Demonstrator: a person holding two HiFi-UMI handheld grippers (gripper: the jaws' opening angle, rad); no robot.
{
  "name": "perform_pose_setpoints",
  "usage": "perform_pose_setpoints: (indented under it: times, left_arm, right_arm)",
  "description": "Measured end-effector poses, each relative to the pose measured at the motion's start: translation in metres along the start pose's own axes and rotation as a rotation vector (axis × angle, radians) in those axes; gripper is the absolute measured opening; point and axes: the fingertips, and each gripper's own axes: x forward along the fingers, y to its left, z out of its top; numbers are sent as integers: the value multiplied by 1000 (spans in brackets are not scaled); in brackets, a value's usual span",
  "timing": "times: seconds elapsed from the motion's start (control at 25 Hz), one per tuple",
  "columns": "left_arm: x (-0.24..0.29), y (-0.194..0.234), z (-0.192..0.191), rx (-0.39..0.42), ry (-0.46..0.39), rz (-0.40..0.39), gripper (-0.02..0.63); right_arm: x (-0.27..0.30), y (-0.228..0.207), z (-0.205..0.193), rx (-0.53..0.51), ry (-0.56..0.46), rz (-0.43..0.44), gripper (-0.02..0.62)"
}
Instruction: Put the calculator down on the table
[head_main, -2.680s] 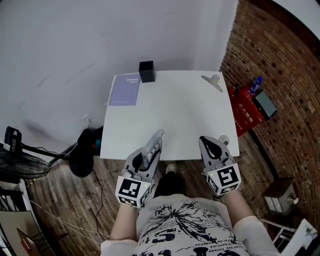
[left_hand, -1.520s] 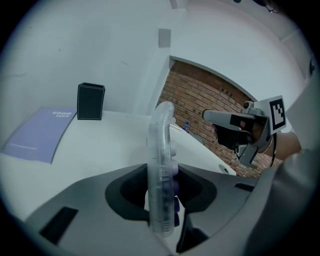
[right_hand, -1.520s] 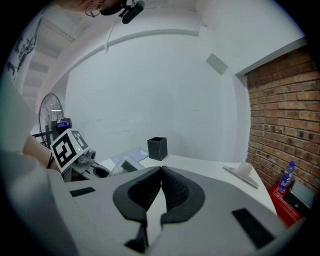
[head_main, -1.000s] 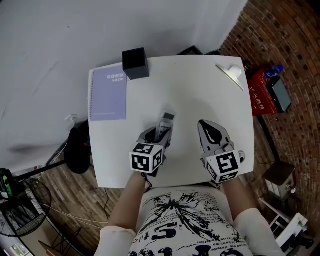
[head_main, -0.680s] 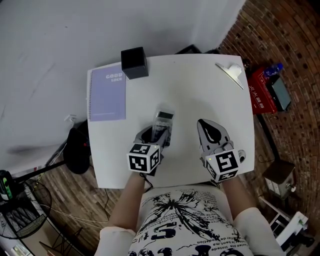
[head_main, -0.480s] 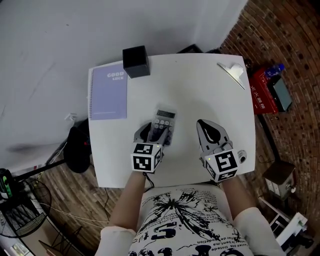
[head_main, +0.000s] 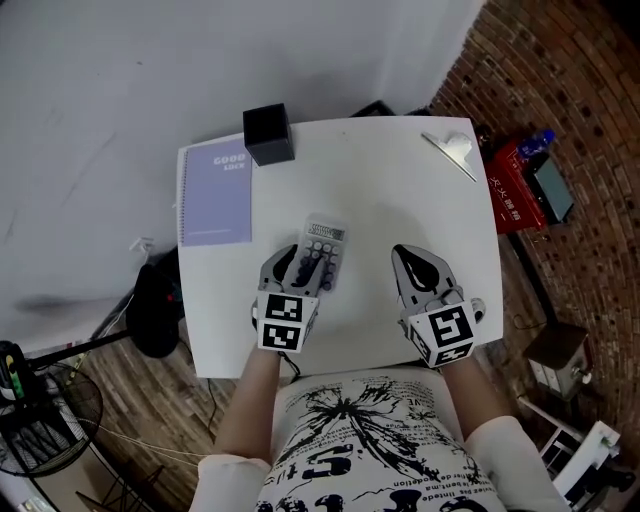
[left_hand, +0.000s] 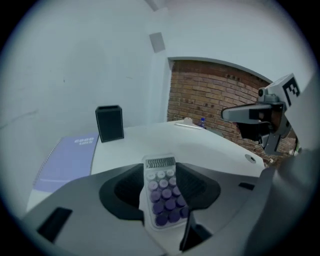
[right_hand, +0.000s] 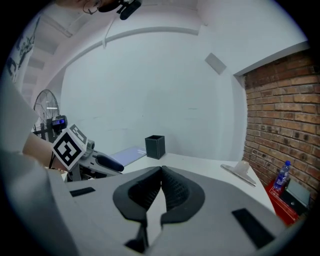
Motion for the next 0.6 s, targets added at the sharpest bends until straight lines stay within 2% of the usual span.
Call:
perform_pose_setpoints:
  times: [0.12, 0.24, 0.36, 0.52, 0.6]
  left_arm:
    - [-34, -8, 32, 65, -102, 1, 142]
    - [-70, -13, 59, 84, -194, 11, 106]
    - [-105, -13, 83, 96, -291, 36, 39]
    - [-144, -19, 107, 60, -407, 6, 14]
    - [-161, -23, 114, 79, -436, 4, 14]
  right_arm:
    - [-16, 4, 16, -6, -44, -9, 15]
    - [-33, 9, 31, -24, -84, -25, 15]
    - [-49, 14, 48, -51, -127, -34, 15]
    - [-68, 18, 69, -79, -184, -55, 14]
    - [-76, 19, 76, -96, -203, -65, 14]
